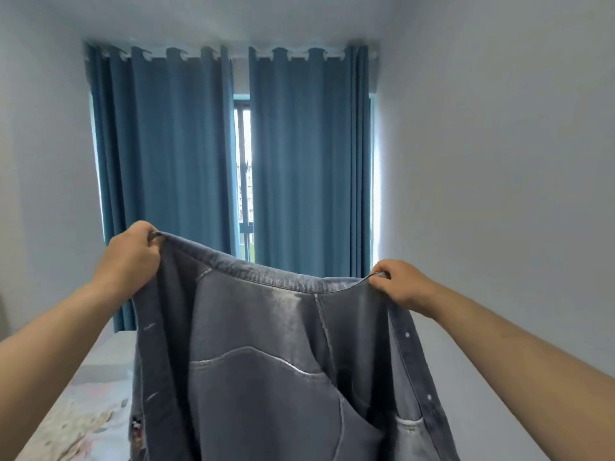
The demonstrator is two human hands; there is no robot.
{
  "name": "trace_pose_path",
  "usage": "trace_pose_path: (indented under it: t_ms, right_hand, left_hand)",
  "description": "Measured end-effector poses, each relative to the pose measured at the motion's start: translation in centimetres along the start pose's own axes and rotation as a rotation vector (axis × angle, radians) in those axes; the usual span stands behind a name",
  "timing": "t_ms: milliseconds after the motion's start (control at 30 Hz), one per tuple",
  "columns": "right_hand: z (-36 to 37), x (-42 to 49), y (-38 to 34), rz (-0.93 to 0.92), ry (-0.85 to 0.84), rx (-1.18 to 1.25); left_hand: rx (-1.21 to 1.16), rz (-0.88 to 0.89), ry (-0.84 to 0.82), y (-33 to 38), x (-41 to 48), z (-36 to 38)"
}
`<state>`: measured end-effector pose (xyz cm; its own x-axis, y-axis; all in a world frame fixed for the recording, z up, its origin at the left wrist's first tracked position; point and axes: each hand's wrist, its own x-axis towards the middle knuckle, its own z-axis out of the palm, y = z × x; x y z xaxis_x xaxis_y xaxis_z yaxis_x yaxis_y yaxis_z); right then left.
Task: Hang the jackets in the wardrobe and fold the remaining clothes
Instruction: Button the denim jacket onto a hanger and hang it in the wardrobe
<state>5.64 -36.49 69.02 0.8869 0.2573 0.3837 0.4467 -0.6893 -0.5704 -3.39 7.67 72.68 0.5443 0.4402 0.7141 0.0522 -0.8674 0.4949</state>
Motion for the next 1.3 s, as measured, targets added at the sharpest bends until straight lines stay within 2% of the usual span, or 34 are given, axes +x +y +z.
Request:
trace_pose_path:
  t_ms: [100,233,367,567,800,933,1033,1167,1300]
  right_hand:
    - [-0.9,0.6,-0.6,0.063,0.022,0.09]
    - [-0.7,0.0,-2.7,0.161,0.04,0.526]
    - [0.2,-1.5,-5.7,0.182,0.022,0.86]
    - [1.5,-3.5,-8.3,0.159,-0.017,1.067]
    - [1.7,-6.7,-6.3,-0.008,-0.149,1.207]
    - [0.0,-9.3,-4.2,-0.102,-0.388,1.443]
    - [-0.8,-11.9,-3.2,-0.18,-0.53,1.492]
    - [-1.3,-15.5,-3.5,-0.274,-0.718,1.511]
    - [-0.3,-19.1,-5.5,-0.224,-1.067,1.688]
  left_hand:
    - [-0.037,-0.154,-0.094,0.7,-1.0,-0.3]
    - [-0.511,-0.538,-0.257,3.4,-4.0,0.5]
    - [-0.824,-0.663,-0.3,8.1,-7.5,1.7]
    - [-1.17,-0.705,-0.206,15.9,-12.3,2.3]
    - [-1.162,-0.56,-0.101,22.5,-19.4,1.9]
    - [-1.185,-0.523,-0.071,25.0,-23.7,0.6]
    - [-1.139,-0.444,-0.084,26.5,-27.1,-1.0]
    - [-0.933,-0.338,0.023,27.1,-31.1,-3.4]
    - [-0.701,-0.404,0.16,26.0,-34.1,-7.3]
